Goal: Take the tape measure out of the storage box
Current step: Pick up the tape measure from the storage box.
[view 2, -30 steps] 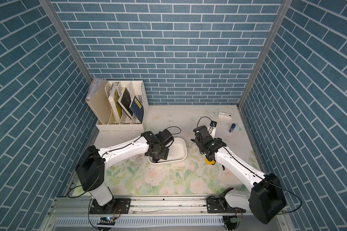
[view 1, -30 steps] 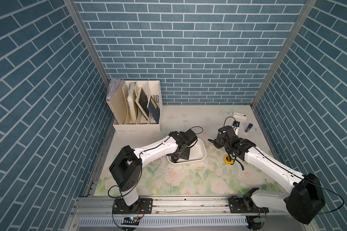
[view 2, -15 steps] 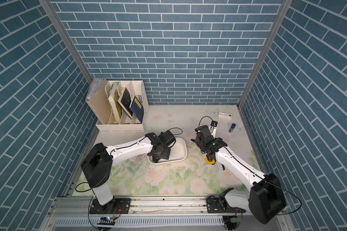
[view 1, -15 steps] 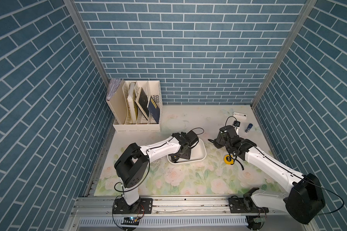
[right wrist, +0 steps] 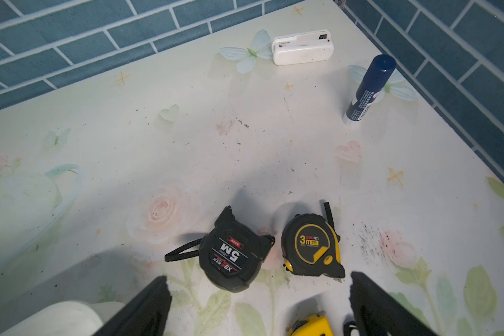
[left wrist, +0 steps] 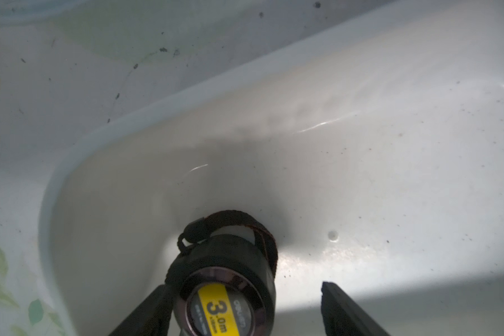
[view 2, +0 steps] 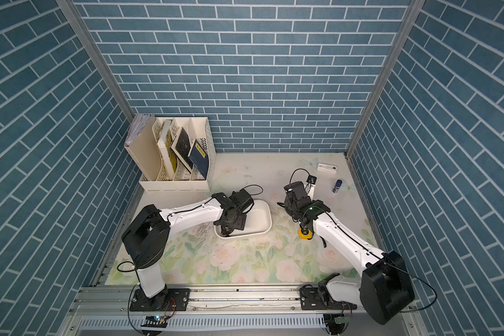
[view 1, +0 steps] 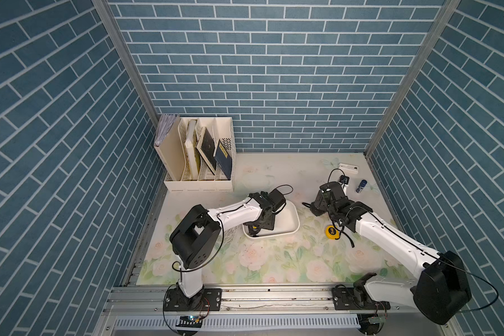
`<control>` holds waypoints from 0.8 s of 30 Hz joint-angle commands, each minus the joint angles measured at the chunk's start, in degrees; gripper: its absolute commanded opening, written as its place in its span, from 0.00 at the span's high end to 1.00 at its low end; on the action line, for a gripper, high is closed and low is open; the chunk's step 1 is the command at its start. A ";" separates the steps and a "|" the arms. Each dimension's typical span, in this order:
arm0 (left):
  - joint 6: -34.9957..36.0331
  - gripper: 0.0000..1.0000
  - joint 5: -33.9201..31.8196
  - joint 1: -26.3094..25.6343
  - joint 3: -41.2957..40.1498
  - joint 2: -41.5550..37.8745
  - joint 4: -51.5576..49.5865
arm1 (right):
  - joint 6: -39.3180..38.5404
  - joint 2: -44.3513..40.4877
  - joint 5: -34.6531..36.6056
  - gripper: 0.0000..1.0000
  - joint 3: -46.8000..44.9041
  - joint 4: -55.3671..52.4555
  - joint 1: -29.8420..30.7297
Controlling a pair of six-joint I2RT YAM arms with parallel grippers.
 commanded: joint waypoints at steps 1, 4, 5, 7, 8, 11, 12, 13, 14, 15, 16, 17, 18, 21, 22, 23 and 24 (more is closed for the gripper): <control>0.55 0.15 -1.07 1.31 -1.41 -1.02 0.14 | -1.42 0.70 -0.05 0.02 0.20 0.19 -0.17; 0.86 0.15 -0.46 1.79 -1.97 -0.82 0.93 | -1.42 0.88 0.11 0.02 0.30 0.03 -0.28; 0.96 0.16 -0.16 1.87 -1.97 -0.62 1.02 | -1.42 0.96 0.11 0.02 0.29 0.08 -0.24; 1.16 0.16 0.26 1.87 -2.02 -0.13 1.33 | -1.33 1.01 0.19 0.02 0.29 -0.01 -0.32; 1.26 0.16 0.61 1.87 -2.11 0.14 1.55 | -1.33 0.97 0.33 0.02 0.34 -0.01 -0.26; 1.57 0.17 1.34 1.92 -2.32 0.78 2.42 | -1.33 0.96 0.37 0.02 0.33 -0.01 -0.41; 1.60 0.17 1.58 1.87 -2.33 0.96 2.60 | -1.35 0.96 0.28 0.02 0.32 -0.09 -0.34; 1.70 0.17 1.84 1.87 -2.44 1.14 2.86 | -1.33 1.05 0.27 0.02 0.30 -0.10 -0.36; 1.86 0.17 2.04 1.87 -2.42 1.37 3.05 | -1.33 1.13 0.28 0.02 0.32 -0.09 -0.41; 1.96 0.18 2.23 1.87 -2.33 1.57 3.05 | -1.33 1.14 0.33 0.02 0.41 -0.11 -0.42; 2.09 0.18 2.46 1.87 -2.20 1.80 3.05 | -1.33 1.14 0.37 0.02 0.37 -0.09 -0.44; 2.19 0.18 2.58 1.92 -2.16 2.06 3.05 | -1.33 1.14 0.37 0.02 0.43 -0.10 -0.53; 2.30 0.19 2.89 1.87 -2.07 2.32 3.05 | -1.33 1.14 0.35 0.02 0.48 -0.21 -0.51; 2.74 0.23 3.52 1.87 -1.50 2.81 2.88 | -1.33 0.97 0.54 0.02 0.51 -0.28 -0.59; 2.85 0.25 3.78 1.88 -1.30 2.85 2.93 | -1.33 0.90 0.51 0.02 0.36 -0.33 -0.69; 2.94 0.25 4.06 1.86 -1.14 3.00 3.05 | -1.33 0.83 0.43 0.02 0.31 -0.10 -0.76; 3.02 0.25 4.40 1.92 -0.98 2.97 3.29 | -1.33 0.80 0.54 0.02 0.28 -0.11 -0.76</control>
